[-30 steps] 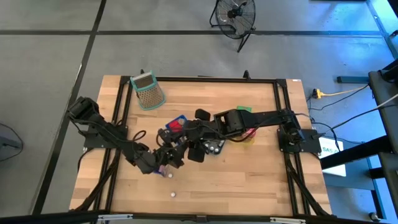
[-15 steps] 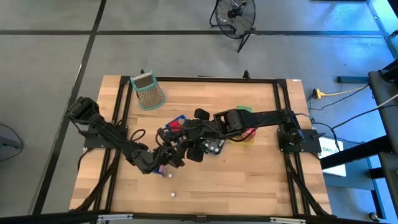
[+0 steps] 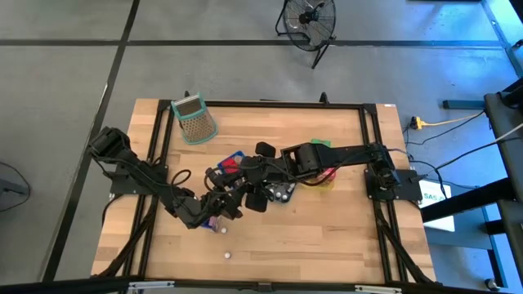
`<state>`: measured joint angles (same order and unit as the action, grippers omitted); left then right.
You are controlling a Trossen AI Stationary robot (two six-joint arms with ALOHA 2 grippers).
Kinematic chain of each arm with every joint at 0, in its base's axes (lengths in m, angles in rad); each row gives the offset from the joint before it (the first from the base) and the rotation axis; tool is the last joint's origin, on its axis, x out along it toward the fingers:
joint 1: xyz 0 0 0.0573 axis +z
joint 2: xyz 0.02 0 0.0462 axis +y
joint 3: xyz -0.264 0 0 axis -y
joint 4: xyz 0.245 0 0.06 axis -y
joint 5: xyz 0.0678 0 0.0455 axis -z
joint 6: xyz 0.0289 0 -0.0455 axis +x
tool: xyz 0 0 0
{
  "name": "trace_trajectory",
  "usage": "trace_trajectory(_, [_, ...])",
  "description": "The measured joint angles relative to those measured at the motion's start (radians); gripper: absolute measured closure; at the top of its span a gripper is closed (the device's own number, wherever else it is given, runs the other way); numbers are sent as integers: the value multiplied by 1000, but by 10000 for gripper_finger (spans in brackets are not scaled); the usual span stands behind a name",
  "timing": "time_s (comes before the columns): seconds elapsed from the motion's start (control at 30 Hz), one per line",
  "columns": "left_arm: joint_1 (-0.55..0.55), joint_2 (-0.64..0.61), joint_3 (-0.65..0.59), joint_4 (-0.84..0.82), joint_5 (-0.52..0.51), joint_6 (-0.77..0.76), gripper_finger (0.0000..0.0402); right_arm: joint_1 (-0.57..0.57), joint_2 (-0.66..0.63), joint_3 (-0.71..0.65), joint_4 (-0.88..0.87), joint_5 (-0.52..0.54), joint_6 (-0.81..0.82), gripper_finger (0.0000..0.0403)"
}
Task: Pick & Place Kitchen Items
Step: Put the brown seasoning bottle into the blue bin
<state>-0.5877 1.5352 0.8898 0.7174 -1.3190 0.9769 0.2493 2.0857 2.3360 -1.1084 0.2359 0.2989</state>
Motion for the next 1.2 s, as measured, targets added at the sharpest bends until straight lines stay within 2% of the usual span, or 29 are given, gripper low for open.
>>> trace_trajectory(0.3, [-2,0,0,-1,-15,2,204,0,0,0,1,0,-1,206])
trace_trajectory(0.47, [-12,0,0,-4,-21,13,205,0,1,0,-5,2,-20,181])
trace_trajectory(0.67, [-13,0,0,-4,-48,12,205,3,1,0,-7,76,-54,146])
trace_trajectory(0.9, [-14,0,0,-4,-64,17,206,15,1,0,8,98,-126,134])
trace_trajectory(1.2, [-15,0,2,-3,-74,16,206,100,2,18,53,381,-299,135])
